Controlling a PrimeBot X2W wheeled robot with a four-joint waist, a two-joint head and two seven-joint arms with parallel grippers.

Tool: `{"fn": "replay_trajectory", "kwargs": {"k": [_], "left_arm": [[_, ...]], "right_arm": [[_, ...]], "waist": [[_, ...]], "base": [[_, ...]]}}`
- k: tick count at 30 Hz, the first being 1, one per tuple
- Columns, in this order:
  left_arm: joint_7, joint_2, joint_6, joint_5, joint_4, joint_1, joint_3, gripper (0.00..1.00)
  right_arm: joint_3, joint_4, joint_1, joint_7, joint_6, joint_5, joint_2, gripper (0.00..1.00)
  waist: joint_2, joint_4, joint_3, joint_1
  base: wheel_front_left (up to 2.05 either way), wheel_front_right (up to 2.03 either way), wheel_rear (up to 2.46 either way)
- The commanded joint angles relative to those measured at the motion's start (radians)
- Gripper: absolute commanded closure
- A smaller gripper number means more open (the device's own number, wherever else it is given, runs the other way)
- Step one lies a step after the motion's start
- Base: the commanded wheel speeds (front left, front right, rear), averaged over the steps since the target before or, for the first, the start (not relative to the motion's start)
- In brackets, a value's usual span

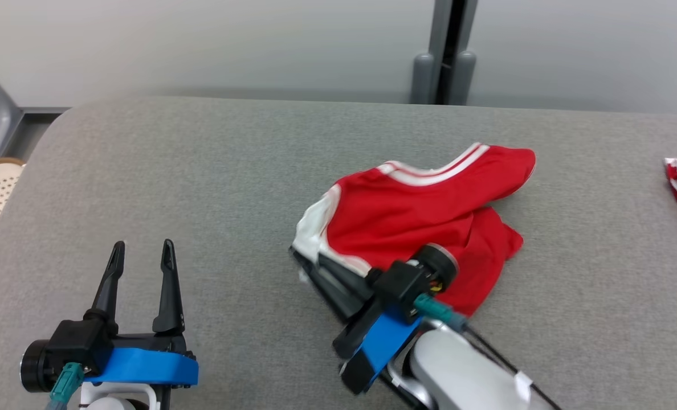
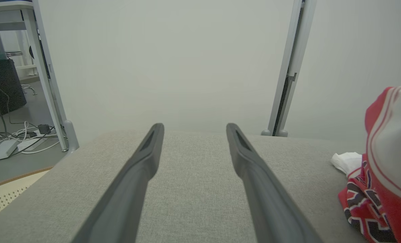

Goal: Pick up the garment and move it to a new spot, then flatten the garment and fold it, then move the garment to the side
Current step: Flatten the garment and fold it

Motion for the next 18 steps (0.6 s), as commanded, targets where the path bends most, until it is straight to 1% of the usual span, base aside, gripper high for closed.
{"fn": "replay_trajectory", "kwargs": {"k": [1,7,12,13,15,16,18], "left_arm": [[-0.003,0.003,0.009,-0.009,0.001,-0.001,-0.004,0.00],[-0.003,0.003,0.017,-0.023,0.006,-0.005,-0.016,0.00],[-0.003,0.003,0.023,-0.029,0.007,-0.002,-0.017,0.00],[-0.003,0.003,0.025,-0.030,0.008,-0.001,-0.015,0.00],[-0.003,0.003,0.027,-0.030,0.009,0.003,-0.012,0.00],[-0.003,0.003,0.029,-0.030,0.010,0.003,-0.011,0.00],[-0.003,0.003,0.030,-0.027,0.010,0.003,-0.008,0.00]], "right_arm": [[0.070,0.023,-0.024,-0.001,-0.001,0.031,0.001,1.00],[0.303,0.092,-0.035,0.007,-0.001,0.113,0.001,1.00],[0.448,0.131,-0.039,0.012,-0.001,0.180,0.001,1.00],[0.467,0.136,-0.043,0.011,-0.001,0.193,0.001,0.96],[0.489,0.143,-0.053,0.009,-0.001,0.208,0.001,0.60],[0.490,0.146,-0.056,0.006,-0.001,0.212,0.001,0.00],[0.477,0.154,-0.064,0.003,-0.001,0.211,0.001,0.00]], "waist": [[0.0000,0.033,0.012,0.0000],[0.0000,0.074,0.029,0.0000],[0.0000,0.082,0.039,0.0000],[0.0000,0.080,0.040,0.0000],[0.0000,0.072,0.040,0.0000],[0.0000,0.067,0.039,0.0000],[0.0000,0.053,0.037,0.0000]], "base": [[0.00,0.00,0.00],[0.00,0.00,0.00],[0.00,0.00,0.00],[0.00,0.00,0.00],[0.00,0.00,0.00],[0.00,0.00,0.00],[0.00,0.00,0.00]]}}
